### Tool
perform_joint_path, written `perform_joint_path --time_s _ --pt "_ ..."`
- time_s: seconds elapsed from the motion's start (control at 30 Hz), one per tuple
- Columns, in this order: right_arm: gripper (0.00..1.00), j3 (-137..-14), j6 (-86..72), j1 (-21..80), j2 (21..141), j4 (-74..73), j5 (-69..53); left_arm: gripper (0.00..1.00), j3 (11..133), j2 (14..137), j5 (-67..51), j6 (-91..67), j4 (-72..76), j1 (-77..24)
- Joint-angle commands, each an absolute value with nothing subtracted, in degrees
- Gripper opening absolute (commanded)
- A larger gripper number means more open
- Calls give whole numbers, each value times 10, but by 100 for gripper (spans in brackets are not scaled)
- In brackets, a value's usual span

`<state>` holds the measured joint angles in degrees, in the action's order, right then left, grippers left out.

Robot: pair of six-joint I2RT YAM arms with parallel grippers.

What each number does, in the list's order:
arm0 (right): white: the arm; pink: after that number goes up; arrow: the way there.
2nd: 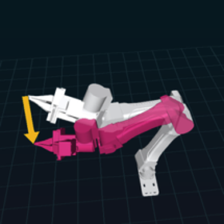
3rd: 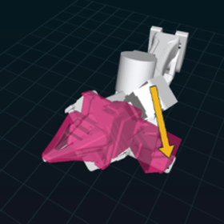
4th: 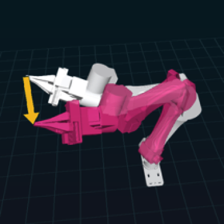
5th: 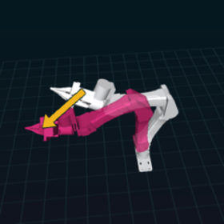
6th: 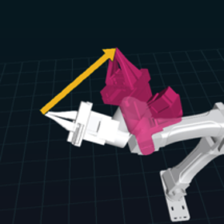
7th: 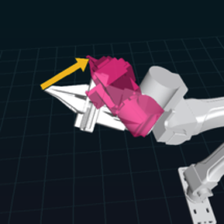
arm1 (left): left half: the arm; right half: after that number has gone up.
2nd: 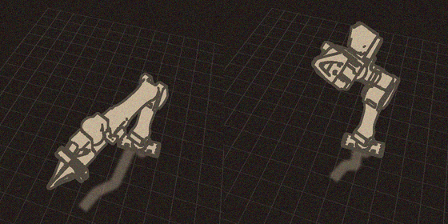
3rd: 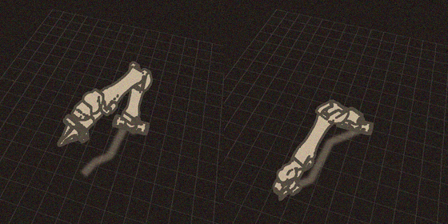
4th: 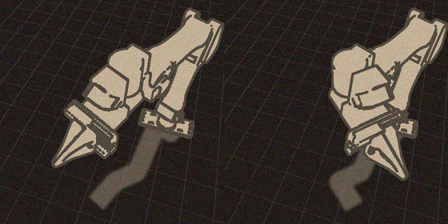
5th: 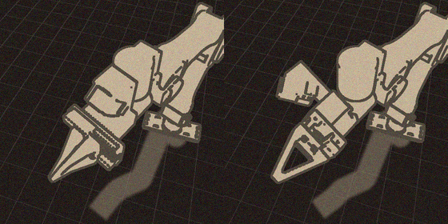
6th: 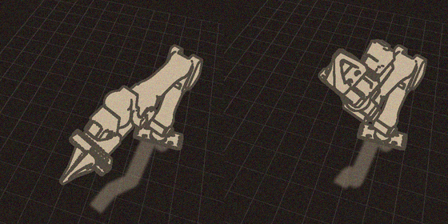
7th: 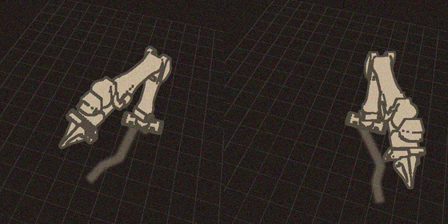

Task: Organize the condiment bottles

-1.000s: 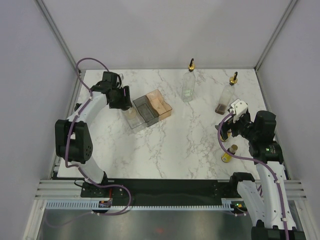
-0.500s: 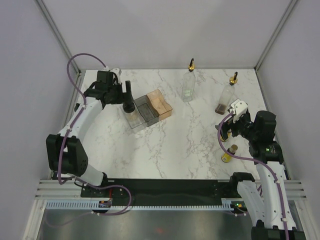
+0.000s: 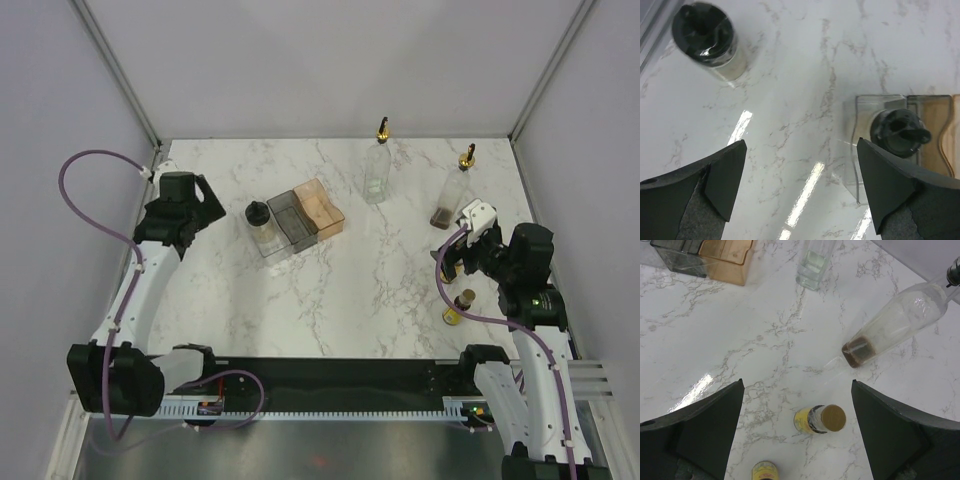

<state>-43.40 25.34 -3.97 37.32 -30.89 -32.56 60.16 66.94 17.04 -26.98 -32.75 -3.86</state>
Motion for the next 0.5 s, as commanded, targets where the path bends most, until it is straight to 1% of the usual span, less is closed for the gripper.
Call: perform_joint_path --time_s 0.0,0.07,0.13,0.17,0.27,0.47 --pt "98 -430 263 -40 364 -302 -338 100 595 686 300 -386 -367 -24" --pt "98 -431 263 -40 363 -303 -341 100 609 723 311 -406 -397 -5" --pt "98 -431 263 -40 362 -303 -342 100 628 750 311 -406 -397 -2" --pt "98 -431 263 -38 362 -303 -342 100 633 771 311 -406 -397 23" --pt "98 -430 263 -36 360 -304 -342 100 649 804 325 -434 -417 51" --pt "98 -430 265 -33 358 -304 -336 100 697 903 322 -407 -404 94"
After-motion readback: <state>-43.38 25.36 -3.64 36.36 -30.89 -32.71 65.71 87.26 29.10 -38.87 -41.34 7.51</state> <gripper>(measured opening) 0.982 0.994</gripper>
